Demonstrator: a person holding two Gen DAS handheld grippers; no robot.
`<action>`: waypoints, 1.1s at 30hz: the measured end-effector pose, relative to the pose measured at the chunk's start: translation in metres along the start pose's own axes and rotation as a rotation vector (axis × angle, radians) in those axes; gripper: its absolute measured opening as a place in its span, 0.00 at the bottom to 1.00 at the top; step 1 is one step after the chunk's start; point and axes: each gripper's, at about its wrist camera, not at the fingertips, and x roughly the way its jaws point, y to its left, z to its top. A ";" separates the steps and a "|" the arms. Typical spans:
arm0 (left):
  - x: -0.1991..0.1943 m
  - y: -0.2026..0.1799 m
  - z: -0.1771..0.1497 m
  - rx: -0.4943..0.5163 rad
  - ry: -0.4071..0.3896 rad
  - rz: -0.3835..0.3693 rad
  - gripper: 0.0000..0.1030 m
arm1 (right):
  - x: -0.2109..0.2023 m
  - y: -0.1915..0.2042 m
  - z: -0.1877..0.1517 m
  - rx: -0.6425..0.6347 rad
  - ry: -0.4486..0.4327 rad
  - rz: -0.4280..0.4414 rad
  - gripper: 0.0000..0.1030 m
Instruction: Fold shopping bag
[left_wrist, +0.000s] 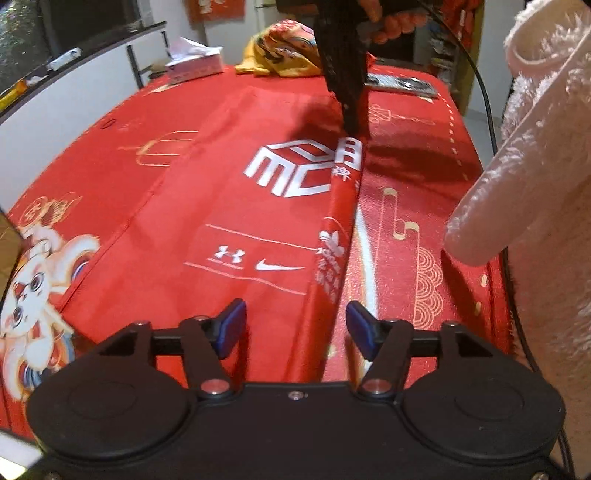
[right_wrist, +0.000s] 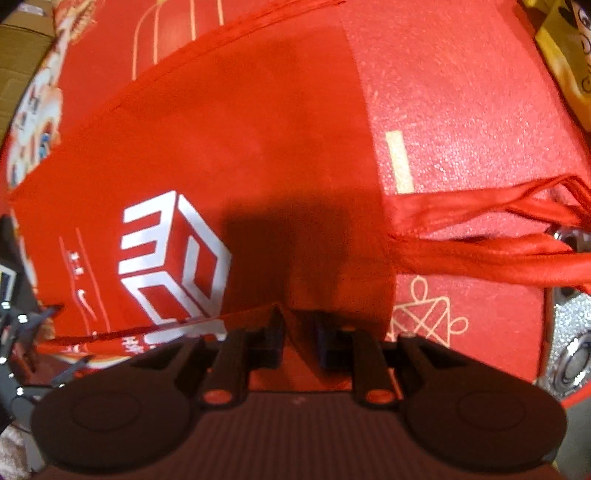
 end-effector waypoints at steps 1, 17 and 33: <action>-0.003 0.000 -0.001 -0.001 -0.002 0.010 0.60 | 0.001 0.001 0.002 0.012 0.010 -0.014 0.18; -0.019 -0.017 0.018 0.108 -0.071 0.043 0.30 | 0.014 0.003 0.006 0.015 0.053 -0.073 0.19; -0.007 -0.024 0.035 0.018 -0.062 -0.117 0.29 | 0.019 -0.016 -0.006 -0.033 0.013 0.027 0.51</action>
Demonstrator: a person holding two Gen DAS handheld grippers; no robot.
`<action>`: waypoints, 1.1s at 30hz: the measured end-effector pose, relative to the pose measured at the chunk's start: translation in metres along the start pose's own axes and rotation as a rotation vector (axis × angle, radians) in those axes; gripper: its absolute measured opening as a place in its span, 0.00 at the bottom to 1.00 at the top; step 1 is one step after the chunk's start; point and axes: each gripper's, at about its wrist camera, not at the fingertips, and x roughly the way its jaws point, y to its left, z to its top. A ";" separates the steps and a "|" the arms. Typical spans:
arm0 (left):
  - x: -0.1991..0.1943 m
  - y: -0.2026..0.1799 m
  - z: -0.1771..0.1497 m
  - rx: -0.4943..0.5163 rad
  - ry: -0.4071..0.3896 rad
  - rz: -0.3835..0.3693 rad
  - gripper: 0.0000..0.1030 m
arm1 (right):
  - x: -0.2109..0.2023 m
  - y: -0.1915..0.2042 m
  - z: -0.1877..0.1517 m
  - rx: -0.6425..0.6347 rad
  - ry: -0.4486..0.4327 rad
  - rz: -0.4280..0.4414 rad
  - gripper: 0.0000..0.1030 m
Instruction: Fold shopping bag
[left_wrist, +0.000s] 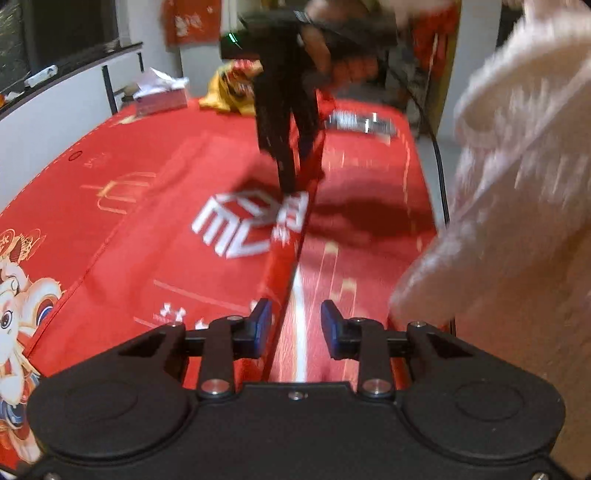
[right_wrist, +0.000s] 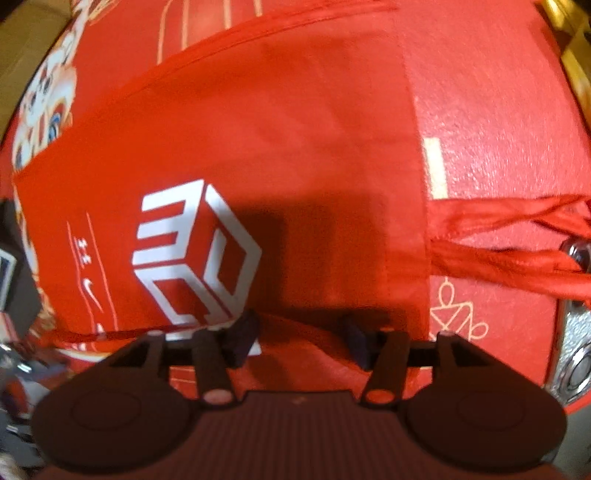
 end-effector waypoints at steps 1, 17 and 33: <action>0.003 -0.001 -0.001 0.002 0.007 -0.002 0.29 | 0.000 -0.002 0.001 0.007 0.004 0.003 0.51; 0.017 0.021 -0.012 -0.294 0.075 0.108 0.29 | 0.012 -0.004 0.002 -0.007 0.024 -0.018 0.51; 0.023 0.022 -0.006 -0.832 0.083 0.397 0.25 | 0.006 0.006 0.015 -0.044 0.022 0.019 0.54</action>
